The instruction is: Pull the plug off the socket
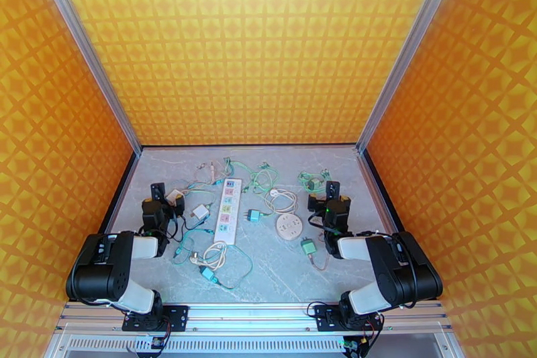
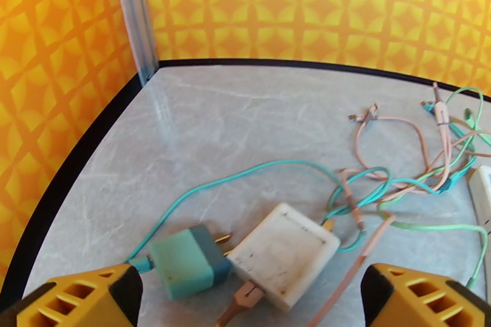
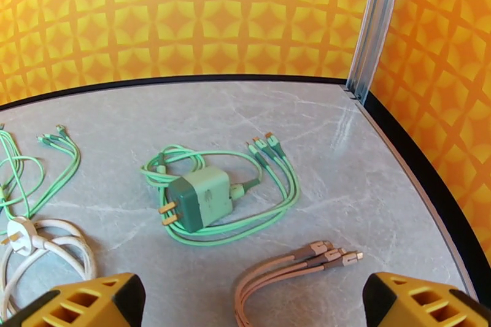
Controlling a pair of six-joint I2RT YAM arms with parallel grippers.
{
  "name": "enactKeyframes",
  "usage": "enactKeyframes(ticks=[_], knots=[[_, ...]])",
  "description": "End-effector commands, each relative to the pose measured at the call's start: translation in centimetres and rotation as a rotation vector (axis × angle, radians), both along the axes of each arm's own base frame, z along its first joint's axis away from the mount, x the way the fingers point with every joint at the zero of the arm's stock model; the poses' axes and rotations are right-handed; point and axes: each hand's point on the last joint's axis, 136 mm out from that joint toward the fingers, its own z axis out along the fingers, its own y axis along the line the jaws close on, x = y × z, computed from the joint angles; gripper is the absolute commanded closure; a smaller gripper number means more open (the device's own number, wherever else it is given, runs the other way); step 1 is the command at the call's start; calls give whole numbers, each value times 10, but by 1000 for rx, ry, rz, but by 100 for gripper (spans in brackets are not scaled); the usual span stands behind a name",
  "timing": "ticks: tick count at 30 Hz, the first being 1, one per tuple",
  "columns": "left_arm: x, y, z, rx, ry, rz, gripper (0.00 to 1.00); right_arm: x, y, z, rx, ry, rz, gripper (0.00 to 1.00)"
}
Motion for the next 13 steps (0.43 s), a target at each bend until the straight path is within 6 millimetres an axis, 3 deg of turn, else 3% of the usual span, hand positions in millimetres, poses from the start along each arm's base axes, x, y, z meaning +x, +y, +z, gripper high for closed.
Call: enactKeyframes(ticks=[1,13], knots=[[2,-3,6,6,-29,-29,1,2,2,6,0,-27,19,2],[2,-2,6,7,-28,-27,1,2,3,6,2,-26,22,2]])
